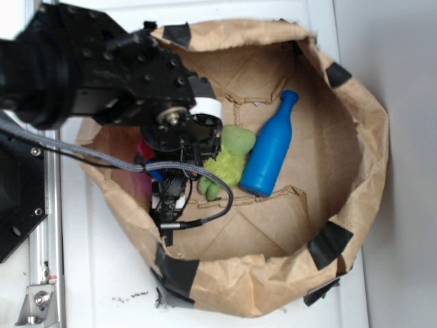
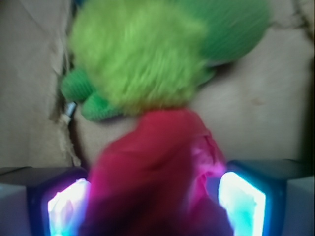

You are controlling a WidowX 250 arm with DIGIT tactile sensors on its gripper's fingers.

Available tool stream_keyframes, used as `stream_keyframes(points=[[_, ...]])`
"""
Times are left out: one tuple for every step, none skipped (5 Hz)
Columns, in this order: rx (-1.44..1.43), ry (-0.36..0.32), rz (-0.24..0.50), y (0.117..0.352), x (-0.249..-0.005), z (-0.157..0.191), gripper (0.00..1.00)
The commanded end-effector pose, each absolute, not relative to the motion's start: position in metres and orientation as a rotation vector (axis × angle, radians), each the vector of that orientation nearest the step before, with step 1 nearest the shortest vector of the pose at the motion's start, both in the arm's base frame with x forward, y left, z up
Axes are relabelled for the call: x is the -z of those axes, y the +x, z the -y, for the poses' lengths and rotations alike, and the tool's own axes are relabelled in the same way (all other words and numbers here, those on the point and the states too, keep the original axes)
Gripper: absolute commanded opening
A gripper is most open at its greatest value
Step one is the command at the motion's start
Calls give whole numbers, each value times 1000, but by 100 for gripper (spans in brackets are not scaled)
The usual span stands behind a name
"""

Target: Grab the red paper.

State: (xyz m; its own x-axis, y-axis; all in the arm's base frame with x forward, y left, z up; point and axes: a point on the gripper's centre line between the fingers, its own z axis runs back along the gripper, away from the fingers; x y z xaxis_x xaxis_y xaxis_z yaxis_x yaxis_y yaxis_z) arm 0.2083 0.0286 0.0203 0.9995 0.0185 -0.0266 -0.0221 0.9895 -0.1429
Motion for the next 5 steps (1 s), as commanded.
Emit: stream_keyframes(points=[[-27, -159, 2, 207, -24, -36, 17], [-22, -155, 8, 207, -24, -36, 0], [-19, -153, 11, 207, -24, -37, 0], [-1, -179, 26, 211, -42, -37, 0], [-4, -195, 129, 234, -92, -34, 0]])
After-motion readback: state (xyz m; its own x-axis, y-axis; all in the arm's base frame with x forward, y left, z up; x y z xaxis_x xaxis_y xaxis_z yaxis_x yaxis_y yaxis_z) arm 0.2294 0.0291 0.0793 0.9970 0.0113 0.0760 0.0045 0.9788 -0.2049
